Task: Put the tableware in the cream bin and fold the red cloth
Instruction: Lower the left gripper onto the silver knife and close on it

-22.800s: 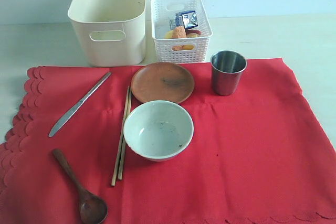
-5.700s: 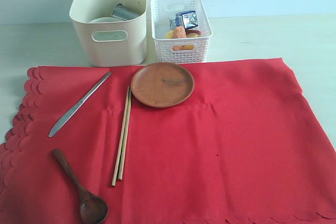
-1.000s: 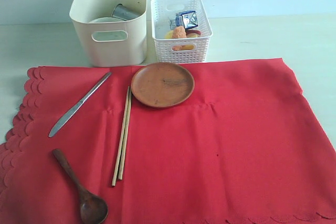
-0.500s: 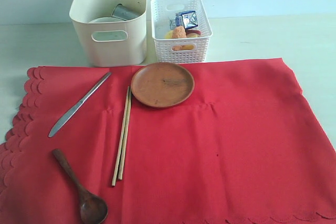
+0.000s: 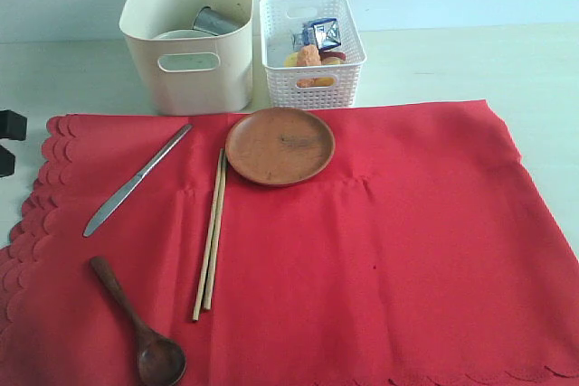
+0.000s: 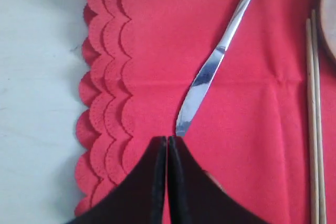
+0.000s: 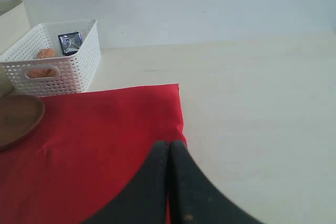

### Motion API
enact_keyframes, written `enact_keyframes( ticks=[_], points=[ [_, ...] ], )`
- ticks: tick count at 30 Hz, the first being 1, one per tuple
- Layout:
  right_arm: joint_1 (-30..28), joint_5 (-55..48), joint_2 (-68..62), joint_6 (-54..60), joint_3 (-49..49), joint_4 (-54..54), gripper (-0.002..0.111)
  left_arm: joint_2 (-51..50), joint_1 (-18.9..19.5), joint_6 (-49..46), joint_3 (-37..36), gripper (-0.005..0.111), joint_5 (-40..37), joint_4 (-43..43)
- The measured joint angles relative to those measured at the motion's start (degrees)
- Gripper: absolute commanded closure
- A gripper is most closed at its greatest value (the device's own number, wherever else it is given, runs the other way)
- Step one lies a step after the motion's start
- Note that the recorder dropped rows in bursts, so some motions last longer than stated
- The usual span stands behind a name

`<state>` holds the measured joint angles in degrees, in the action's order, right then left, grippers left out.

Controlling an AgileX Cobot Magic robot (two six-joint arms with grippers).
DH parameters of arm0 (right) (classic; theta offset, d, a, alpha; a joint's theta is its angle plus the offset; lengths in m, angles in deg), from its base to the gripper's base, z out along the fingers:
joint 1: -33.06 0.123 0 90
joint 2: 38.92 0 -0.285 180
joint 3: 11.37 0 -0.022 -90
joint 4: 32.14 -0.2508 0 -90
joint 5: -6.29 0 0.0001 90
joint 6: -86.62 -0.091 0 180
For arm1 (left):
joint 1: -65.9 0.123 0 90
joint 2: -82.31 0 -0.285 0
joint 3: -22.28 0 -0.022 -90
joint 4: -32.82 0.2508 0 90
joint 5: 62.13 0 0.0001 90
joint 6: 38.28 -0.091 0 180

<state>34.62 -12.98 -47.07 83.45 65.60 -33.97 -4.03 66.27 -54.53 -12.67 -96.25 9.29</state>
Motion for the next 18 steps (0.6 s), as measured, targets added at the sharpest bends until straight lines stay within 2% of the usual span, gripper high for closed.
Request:
enact_keyframes(
  ticks=[4,7,12,18],
  points=[
    [0.0,0.0,0.0,0.0,0.0,0.0,0.108,-7.4,0.0,-3.2,6.1,0.078,-2.2,-0.7],
    [0.0,0.0,0.0,0.0,0.0,0.0,0.108,-12.6,-0.5,-5.1,11.3,0.071,-3.8,-1.1],
    [0.0,0.0,0.0,0.0,0.0,0.0,0.108,-20.8,-4.4,-7.9,19.4,0.07,-6.3,-1.4],
    [0.0,0.0,0.0,0.0,0.0,0.0,0.108,-30.1,-11.5,-8.8,29.2,0.07,-8.1,1.2]
  ],
)
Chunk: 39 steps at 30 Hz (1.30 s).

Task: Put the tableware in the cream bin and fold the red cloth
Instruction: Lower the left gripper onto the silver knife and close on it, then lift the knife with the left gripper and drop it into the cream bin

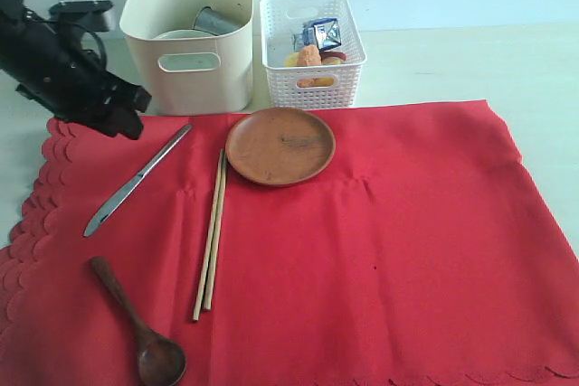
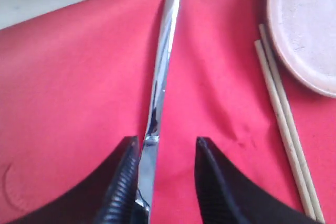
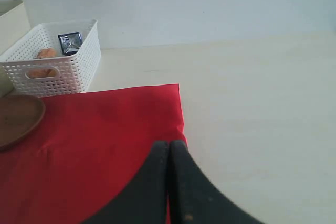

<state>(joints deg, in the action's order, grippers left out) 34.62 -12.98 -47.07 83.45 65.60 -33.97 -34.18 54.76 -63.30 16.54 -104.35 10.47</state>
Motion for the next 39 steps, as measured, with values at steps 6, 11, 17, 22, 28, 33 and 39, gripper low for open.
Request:
enact_keyframes(
  ticks=[6,11,17,22,28,33,39],
  points=[
    [0.0,0.0,0.0,0.0,0.0,0.0,0.108,-8.0,-4.0,2.8,7.4,0.07,-3.6,4.2],
    [0.0,0.0,0.0,0.0,0.0,0.0,0.108,-11.9,-4.9,5.4,11.0,0.07,-4.7,7.7],
    [0.0,0.0,0.0,0.0,0.0,0.0,0.108,-14.1,-4.9,6.7,13.0,0.07,-5.2,10.0],
    [0.0,0.0,0.0,0.0,0.0,0.0,0.108,-15.3,-4.9,7.0,13.1,0.07,-5.4,10.9],
    [0.0,0.0,0.0,0.0,0.0,0.0,0.108,-16.4,-4.9,7.0,13.2,0.07,-5.3,11.2],
    [0.0,0.0,0.0,0.0,0.0,0.0,0.108,-16.9,-4.9,7.0,13.5,0.072,-5.3,11.4],
    [0.0,0.0,0.0,0.0,0.0,0.0,0.108,-17.2,-4.9,7.0,13.7,0.106,-5.3,12.3]
  ],
)
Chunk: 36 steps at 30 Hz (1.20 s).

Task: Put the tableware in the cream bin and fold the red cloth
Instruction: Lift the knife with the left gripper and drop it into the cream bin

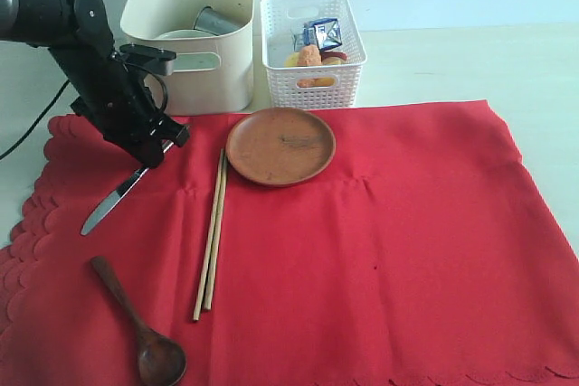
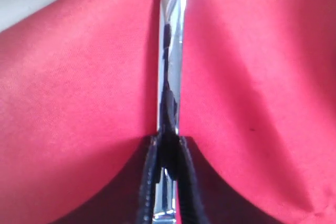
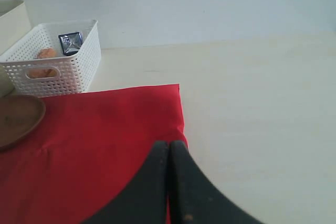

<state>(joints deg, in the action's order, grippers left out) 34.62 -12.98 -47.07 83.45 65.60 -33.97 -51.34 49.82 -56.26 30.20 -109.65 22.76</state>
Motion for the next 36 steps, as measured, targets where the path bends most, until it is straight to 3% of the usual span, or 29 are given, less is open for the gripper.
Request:
enact_keyframes(
  ticks=[6,25,30,36],
  points=[
    [0.0,0.0,0.0,0.0,0.0,0.0,0.108,1.7,0.0,0.0,-0.2,0.107,-0.1,0.0],
    [0.0,0.0,0.0,0.0,0.0,0.0,0.108,21.2,0.0,0.0,-0.2,0.107,-7.4,-0.4],
    [0.0,0.0,0.0,0.0,0.0,0.0,0.108,25.9,0.0,0.0,-0.2,0.107,-0.7,-1.8],
    [0.0,0.0,0.0,0.0,0.0,0.0,0.108,26.9,0.0,0.0,-0.2,0.107,13.5,-5.7]
  ],
)
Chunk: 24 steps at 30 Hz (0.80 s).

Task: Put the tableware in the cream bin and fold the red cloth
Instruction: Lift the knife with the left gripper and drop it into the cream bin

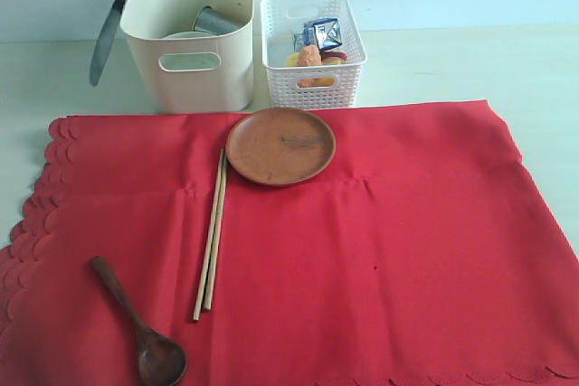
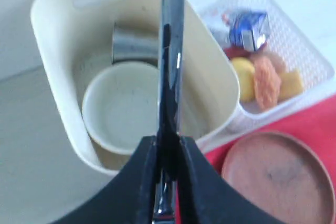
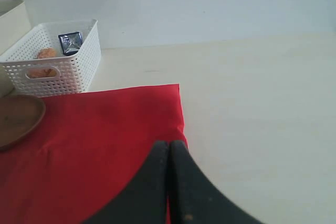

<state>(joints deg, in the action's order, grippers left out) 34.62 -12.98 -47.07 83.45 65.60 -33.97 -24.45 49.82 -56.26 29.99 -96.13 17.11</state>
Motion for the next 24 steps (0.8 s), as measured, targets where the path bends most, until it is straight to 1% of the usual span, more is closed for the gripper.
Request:
enact_keyframes(
  ticks=[4,8,12,15,24],
  points=[
    [0.0,0.0,0.0,0.0,0.0,0.0,0.108,-1.2,0.0,0.0,0.0,0.107,10.6,-3.0],
    [0.0,0.0,0.0,0.0,0.0,0.0,0.108,-4.7,0.0,0.0,0.0,0.107,21.4,-4.9],
    [0.0,0.0,0.0,0.0,0.0,0.0,0.108,-10.2,0.0,0.0,1.7,0.107,29.2,-5.2],
    [0.0,0.0,0.0,0.0,0.0,0.0,0.108,-14.9,0.0,0.0,5.0,0.107,31.2,-5.4],
    [0.0,0.0,0.0,0.0,0.0,0.0,0.108,-25.2,0.0,3.0,13.6,0.107,31.3,-6.7]
  ],
)
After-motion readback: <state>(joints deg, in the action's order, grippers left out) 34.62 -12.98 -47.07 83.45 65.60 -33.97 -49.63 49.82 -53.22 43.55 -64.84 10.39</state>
